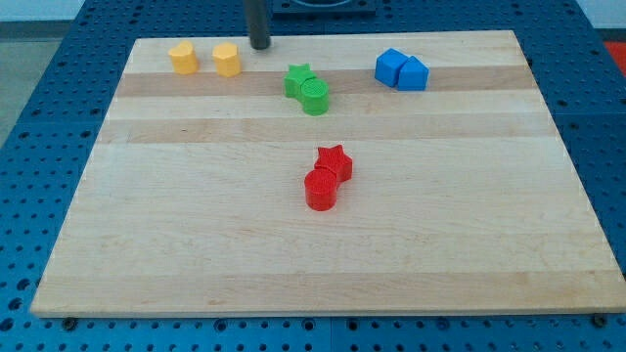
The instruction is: Point at the green circle
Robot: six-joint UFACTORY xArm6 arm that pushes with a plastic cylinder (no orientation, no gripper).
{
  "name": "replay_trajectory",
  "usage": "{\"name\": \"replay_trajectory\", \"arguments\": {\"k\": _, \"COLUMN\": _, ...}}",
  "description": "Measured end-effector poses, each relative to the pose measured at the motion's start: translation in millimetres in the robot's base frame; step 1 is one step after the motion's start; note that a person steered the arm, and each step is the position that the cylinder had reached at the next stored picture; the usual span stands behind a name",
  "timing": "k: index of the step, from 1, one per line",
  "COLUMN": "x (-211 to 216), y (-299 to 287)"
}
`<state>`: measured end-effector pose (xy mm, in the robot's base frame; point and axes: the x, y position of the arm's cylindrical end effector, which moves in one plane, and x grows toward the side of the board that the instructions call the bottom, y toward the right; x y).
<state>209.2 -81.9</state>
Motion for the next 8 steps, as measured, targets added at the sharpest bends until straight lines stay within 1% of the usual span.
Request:
{"name": "replay_trajectory", "arguments": {"k": 1, "x": 27.2, "y": 10.5}}
{"name": "replay_trajectory", "arguments": {"k": 3, "x": 63.3, "y": -47.4}}
{"name": "replay_trajectory", "arguments": {"k": 4, "x": 103.6, "y": -63.1}}
{"name": "replay_trajectory", "arguments": {"k": 5, "x": 162.3, "y": -42.1}}
{"name": "replay_trajectory", "arguments": {"k": 6, "x": 189.9, "y": 13.6}}
{"name": "replay_trajectory", "arguments": {"k": 7, "x": 191.3, "y": 57.8}}
{"name": "replay_trajectory", "arguments": {"k": 8, "x": 185.6, "y": 73.6}}
